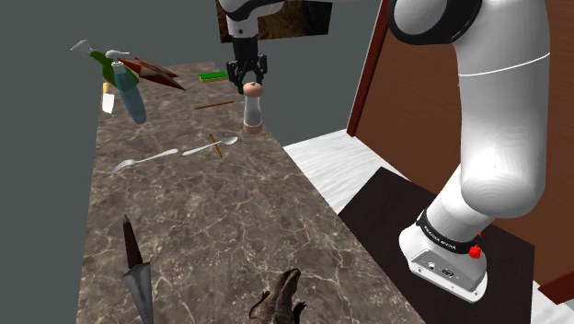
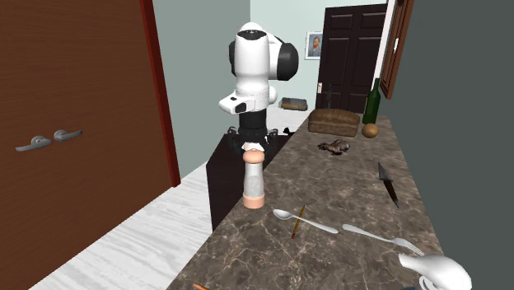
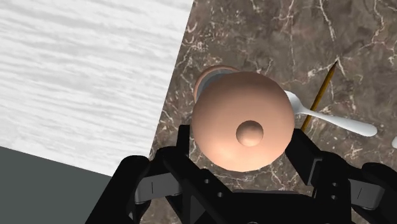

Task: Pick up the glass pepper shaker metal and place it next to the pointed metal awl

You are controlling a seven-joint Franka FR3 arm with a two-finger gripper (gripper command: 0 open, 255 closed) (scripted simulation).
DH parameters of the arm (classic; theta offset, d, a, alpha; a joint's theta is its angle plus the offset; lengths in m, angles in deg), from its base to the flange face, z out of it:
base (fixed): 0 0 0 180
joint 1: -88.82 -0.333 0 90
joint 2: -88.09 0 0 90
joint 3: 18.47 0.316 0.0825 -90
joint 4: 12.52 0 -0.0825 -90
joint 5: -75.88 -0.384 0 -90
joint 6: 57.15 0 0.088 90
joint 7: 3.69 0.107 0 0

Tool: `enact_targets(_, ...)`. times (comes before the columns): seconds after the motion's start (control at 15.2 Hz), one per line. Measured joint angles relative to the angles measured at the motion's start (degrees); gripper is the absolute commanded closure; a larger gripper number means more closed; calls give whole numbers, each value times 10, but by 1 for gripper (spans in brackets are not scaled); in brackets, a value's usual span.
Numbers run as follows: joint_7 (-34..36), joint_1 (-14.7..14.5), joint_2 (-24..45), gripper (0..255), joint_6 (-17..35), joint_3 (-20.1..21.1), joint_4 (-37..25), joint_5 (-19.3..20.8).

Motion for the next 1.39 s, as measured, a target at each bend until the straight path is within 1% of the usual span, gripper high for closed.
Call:
enact_targets(0.66, -2, -2, 3, 255, -77, 0, -80, 0)
enact_targets(0.73, 2, -4, -6, 255, -78, 1, -72, -1)
enact_targets(0.92, 22, -16, -53, 255, -75, 8, -21, -3)
enact_targets(1.19, 58, -39, -110, 255, -76, 21, 33, -7)
enact_targets(1.32, 76, -50, -130, 255, -69, 28, 61, -9)
enact_targets(1.39, 86, -56, -142, 255, -77, 31, 64, -10)
